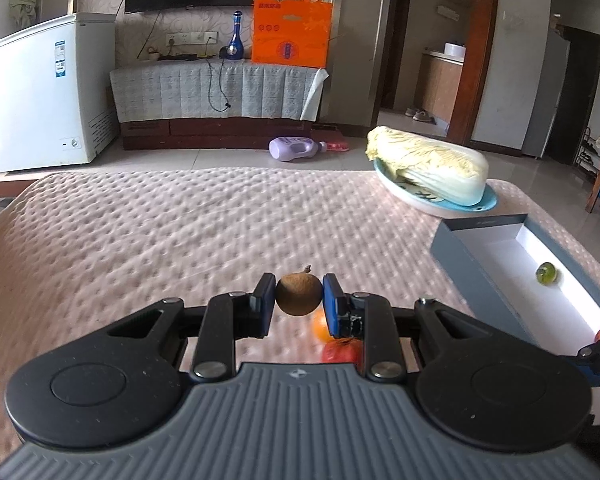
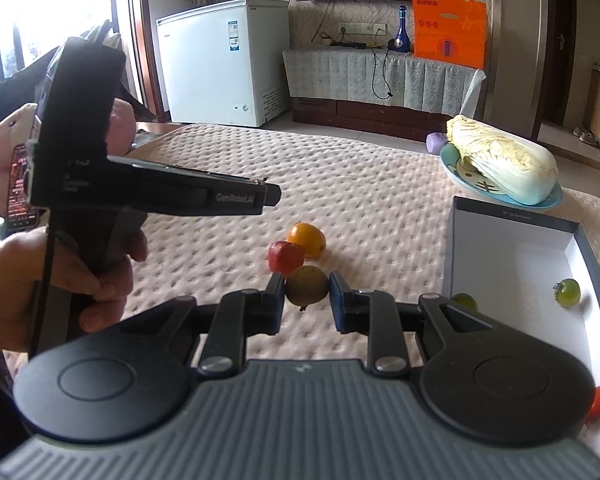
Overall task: Organize fruits
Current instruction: 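Carry the brown fruit in the left tool while the right tool carries its brown fruit to the box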
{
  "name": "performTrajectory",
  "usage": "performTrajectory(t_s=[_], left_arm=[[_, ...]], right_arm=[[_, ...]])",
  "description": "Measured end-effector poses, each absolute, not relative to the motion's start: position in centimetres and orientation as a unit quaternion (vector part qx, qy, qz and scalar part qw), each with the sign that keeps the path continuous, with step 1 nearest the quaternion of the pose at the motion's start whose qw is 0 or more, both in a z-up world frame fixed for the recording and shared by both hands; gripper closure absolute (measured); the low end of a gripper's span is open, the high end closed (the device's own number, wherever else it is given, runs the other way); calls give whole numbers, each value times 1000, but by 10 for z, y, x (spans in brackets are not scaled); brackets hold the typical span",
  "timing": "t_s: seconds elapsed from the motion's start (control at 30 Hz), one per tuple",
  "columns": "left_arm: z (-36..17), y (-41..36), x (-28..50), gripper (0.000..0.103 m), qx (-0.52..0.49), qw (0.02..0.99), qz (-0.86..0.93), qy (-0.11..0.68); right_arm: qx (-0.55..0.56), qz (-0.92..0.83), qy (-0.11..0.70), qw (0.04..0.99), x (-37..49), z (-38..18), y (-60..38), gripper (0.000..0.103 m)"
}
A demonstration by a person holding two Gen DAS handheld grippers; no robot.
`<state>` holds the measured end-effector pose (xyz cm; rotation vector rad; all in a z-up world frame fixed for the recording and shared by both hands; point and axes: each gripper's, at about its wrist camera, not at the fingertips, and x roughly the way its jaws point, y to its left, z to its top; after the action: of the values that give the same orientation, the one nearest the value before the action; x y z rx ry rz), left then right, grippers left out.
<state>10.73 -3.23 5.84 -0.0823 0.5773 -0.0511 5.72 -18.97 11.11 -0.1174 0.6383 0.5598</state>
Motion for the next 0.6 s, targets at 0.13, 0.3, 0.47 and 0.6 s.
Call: performTrajectory(t_s=[0.13,0.3,0.47,0.6], left_arm=[[61,-43,109,73,-40,958,-35,281],[62,-56,112,73,-36,958,-45,279],[61,-66,115,73,-36,958,-50,281],[61,-73,118,73,-37,957,-55,281]], right_arm=[[-55,267,309,911,57,112,-197,76],[-50,260,309,914,57,114,-208,76],[-47,255,308,915,57,115,-218,76],[-44,253,307,916,57,115,-224,76]])
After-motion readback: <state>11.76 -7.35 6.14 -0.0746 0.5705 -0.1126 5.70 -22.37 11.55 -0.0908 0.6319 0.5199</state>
